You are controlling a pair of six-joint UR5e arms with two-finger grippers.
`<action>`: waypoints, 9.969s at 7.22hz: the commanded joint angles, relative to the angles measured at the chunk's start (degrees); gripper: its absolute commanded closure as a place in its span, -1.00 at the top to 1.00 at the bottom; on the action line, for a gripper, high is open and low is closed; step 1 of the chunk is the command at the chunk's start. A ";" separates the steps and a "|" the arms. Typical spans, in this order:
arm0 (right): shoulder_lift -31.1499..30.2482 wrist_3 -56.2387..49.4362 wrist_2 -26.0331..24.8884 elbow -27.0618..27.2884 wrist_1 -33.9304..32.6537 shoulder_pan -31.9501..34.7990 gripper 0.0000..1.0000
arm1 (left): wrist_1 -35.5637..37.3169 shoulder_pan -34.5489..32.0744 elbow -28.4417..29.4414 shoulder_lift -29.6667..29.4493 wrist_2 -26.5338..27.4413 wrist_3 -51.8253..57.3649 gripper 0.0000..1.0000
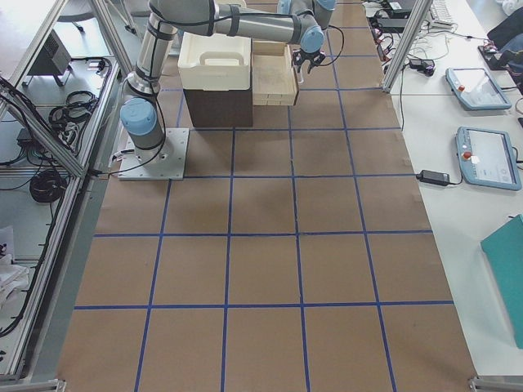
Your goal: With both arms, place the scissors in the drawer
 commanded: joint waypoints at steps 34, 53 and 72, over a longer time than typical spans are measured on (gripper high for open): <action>-32.00 77.86 -5.15 8.08 10.85 -8.74 1.00 | -7.32 -57.04 9.53 -5.49 -2.82 -75.97 -0.82; -31.82 75.84 -6.02 7.55 11.38 -8.91 1.00 | -9.76 -45.13 13.81 5.12 -3.52 -72.90 1.00; -31.82 75.84 -5.93 7.81 11.29 -8.91 1.00 | -22.61 -32.88 14.72 14.19 4.65 -133.46 1.00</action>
